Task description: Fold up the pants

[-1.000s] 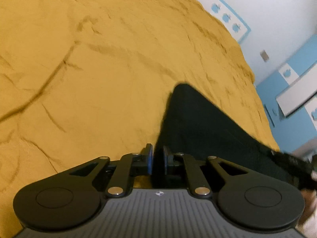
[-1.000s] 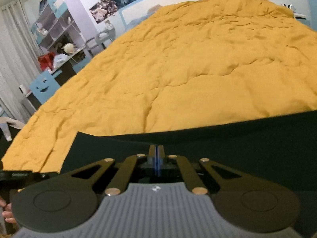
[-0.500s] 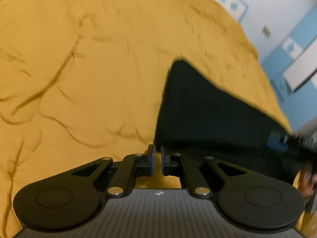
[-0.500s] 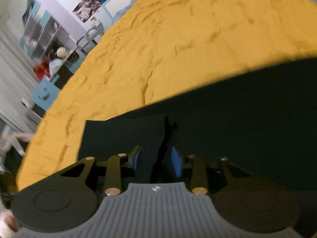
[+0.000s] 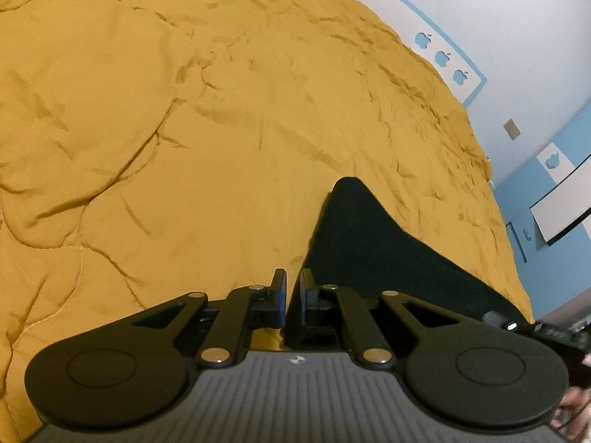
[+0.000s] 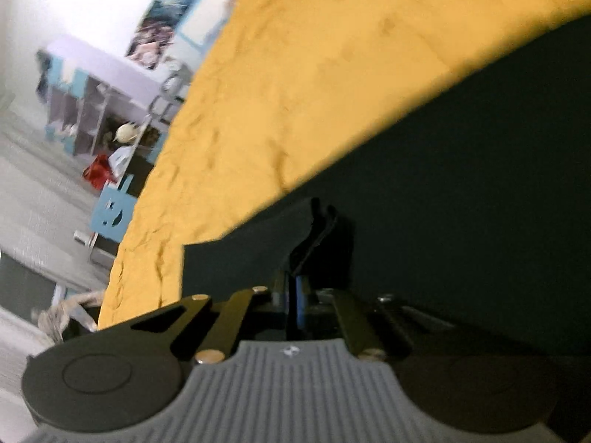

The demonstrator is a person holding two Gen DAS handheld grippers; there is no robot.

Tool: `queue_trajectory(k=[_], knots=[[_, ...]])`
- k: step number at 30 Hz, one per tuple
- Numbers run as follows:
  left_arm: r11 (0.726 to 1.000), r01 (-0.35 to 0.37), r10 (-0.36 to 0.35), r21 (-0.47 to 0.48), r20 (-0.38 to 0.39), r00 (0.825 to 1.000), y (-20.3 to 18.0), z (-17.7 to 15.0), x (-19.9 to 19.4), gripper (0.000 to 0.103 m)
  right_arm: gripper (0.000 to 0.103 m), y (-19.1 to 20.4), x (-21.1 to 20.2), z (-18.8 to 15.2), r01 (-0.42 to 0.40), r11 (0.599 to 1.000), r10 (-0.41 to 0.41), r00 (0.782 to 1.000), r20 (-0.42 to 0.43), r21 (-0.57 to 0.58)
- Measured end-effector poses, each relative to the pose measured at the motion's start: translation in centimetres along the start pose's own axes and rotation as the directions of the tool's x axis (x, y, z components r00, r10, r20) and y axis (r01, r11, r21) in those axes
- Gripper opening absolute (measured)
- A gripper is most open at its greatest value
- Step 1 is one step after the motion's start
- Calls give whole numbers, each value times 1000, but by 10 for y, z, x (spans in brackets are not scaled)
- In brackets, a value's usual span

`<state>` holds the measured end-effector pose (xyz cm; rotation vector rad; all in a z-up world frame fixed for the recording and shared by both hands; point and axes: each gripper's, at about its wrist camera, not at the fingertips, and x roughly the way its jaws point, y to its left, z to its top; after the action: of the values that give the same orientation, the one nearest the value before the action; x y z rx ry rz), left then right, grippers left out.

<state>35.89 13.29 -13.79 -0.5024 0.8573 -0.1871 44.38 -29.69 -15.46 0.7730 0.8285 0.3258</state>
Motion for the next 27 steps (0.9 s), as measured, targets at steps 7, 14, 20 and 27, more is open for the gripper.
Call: queue_trajectory(k=[7, 14, 20, 27], knots=[[999, 22, -23, 41, 25, 999, -29, 3, -5, 6, 0, 64, -74, 67, 12, 982, -9, 1000, 20, -189], [990, 62, -63, 129, 5, 998, -89, 0, 14, 6, 0, 60, -185, 132, 140, 955, -122, 989, 83, -260], [974, 86, -78, 208, -46, 996, -141, -13, 45, 6, 0, 3, -266, 165, 274, 934, -250, 960, 129, -229], [961, 90, -59, 262, -123, 991, -180, -39, 80, 6, 0, -95, -302, 176, 375, 917, -357, 923, 141, -137]])
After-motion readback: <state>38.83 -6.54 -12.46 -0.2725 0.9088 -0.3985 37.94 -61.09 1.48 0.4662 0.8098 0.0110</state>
